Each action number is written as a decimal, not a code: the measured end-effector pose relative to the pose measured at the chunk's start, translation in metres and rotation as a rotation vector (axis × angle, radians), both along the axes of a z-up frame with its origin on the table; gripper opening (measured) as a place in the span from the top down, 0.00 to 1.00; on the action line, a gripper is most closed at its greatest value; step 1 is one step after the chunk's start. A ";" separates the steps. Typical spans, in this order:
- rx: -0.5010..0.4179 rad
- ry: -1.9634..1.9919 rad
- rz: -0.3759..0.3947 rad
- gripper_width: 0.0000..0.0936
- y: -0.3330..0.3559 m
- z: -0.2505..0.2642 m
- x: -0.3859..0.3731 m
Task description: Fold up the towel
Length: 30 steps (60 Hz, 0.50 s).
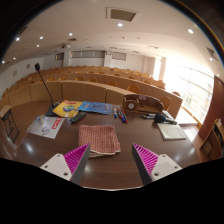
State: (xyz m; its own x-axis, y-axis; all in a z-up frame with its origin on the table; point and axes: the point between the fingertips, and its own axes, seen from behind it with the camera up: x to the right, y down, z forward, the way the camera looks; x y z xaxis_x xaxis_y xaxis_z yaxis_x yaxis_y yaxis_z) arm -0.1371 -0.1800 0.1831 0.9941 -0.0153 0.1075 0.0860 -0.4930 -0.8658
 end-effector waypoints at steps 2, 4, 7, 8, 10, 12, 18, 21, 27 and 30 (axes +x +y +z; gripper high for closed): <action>0.007 -0.006 -0.006 0.09 -0.016 0.005 -0.004; 0.009 -0.015 -0.013 0.09 -0.032 0.009 -0.007; 0.015 -0.026 -0.021 0.09 -0.056 0.013 -0.012; 0.016 -0.030 -0.024 0.09 -0.063 0.014 -0.014; 0.016 -0.035 -0.029 0.09 -0.079 0.016 -0.017; 0.016 -0.036 -0.033 0.10 -0.094 0.017 -0.020; 0.009 -0.040 -0.038 0.10 -0.136 0.021 -0.030; 0.004 -0.040 -0.033 0.10 -0.153 0.021 -0.035; 0.011 -0.057 -0.034 0.10 -0.177 0.026 -0.039; 0.012 -0.058 -0.034 0.09 -0.184 0.029 -0.042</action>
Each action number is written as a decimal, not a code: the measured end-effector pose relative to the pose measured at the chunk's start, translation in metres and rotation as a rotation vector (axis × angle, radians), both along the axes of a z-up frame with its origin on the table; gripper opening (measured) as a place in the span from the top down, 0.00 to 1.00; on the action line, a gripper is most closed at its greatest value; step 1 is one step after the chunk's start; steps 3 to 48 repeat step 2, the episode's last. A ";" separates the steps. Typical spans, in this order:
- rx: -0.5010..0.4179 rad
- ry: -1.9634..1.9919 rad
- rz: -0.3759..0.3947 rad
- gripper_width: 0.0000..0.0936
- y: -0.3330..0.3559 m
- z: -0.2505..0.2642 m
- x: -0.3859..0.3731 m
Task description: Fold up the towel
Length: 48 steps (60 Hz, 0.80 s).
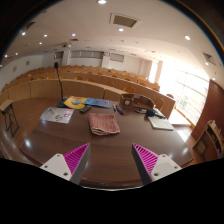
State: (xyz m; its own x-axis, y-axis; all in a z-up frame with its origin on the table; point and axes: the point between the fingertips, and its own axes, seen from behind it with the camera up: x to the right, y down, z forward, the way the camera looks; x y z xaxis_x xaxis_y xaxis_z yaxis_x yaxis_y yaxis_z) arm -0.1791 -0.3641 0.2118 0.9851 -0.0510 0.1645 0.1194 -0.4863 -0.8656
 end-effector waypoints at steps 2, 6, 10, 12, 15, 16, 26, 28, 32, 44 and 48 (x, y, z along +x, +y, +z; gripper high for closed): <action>0.000 0.000 0.000 0.09 -0.004 0.001 -0.001; 0.000 0.000 0.000 0.09 -0.004 0.001 -0.001; 0.000 0.000 0.000 0.09 -0.004 0.001 -0.001; 0.000 0.000 0.000 0.09 -0.004 0.001 -0.001; 0.000 0.000 0.000 0.09 -0.004 0.001 -0.001; 0.000 0.000 0.000 0.09 -0.004 0.001 -0.001; 0.000 0.000 0.000 0.09 -0.004 0.001 -0.001; 0.000 0.000 0.000 0.09 -0.004 0.001 -0.001; 0.000 0.000 0.000 0.09 -0.004 0.001 -0.001; 0.000 0.000 0.000 0.09 -0.004 0.001 -0.001; 0.000 0.000 0.000 0.09 -0.004 0.001 -0.001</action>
